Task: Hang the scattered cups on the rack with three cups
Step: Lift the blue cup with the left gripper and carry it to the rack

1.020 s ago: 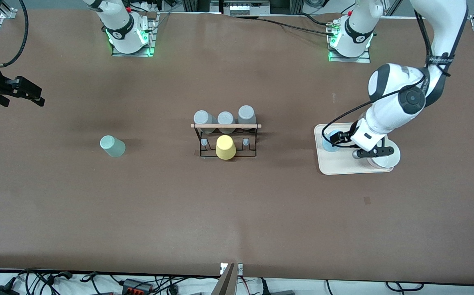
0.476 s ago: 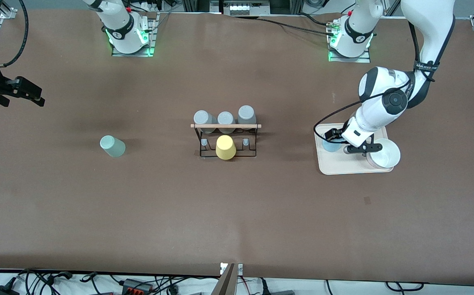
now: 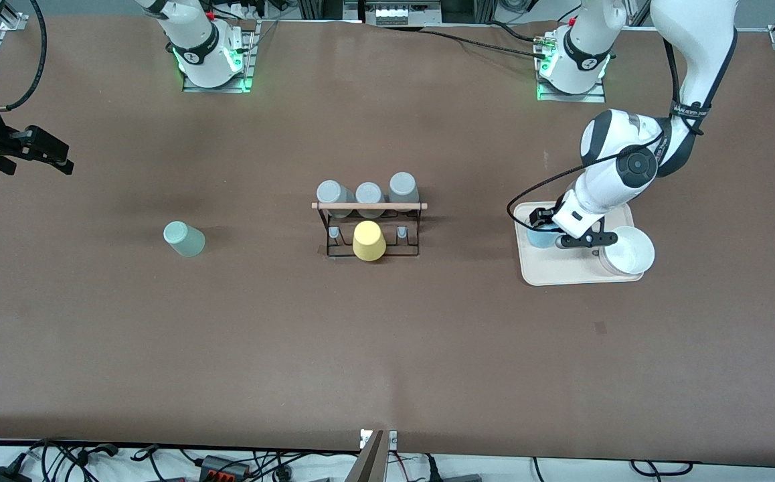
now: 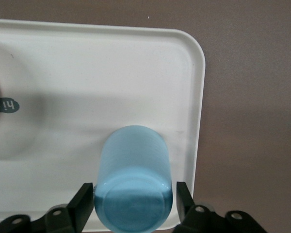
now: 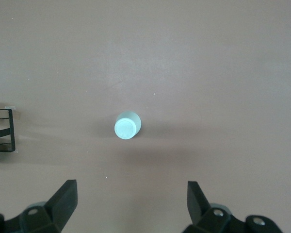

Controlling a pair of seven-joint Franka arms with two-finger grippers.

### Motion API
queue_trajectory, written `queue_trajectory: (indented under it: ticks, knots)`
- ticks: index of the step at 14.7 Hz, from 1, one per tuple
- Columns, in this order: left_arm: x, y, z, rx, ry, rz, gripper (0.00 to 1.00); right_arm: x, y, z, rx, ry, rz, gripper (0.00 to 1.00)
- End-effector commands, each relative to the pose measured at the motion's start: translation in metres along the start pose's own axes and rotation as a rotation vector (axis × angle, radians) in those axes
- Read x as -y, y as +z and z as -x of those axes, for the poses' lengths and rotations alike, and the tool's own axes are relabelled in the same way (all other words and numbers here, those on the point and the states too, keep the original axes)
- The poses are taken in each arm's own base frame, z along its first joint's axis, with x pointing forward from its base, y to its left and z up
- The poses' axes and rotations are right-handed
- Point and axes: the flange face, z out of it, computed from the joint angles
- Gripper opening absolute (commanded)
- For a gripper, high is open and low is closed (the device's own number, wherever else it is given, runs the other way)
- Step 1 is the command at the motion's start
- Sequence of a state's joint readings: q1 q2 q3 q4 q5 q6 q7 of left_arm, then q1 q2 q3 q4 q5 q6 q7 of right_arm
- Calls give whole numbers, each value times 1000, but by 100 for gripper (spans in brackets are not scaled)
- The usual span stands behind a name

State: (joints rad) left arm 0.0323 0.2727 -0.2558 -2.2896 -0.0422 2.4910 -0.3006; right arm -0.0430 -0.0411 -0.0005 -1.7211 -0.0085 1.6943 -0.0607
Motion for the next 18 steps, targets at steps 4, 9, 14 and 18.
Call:
queue_trajectory:
  ticks: [4,9,14,18]
  knots:
    - [-8,-25,-15,-33,-2,0,41,-4,0,1,7,-14,7,100]
    - [-43,-127,-63,26,-62,-13,41,-4,0,1,9,-14,7,100]
    - [-145,-173,-55,-26,-234,24,41,-2,10,-6,13,-20,9,100]
    - [-234,-189,-47,-17,-356,59,41,-3,10,-5,17,-19,9,100]
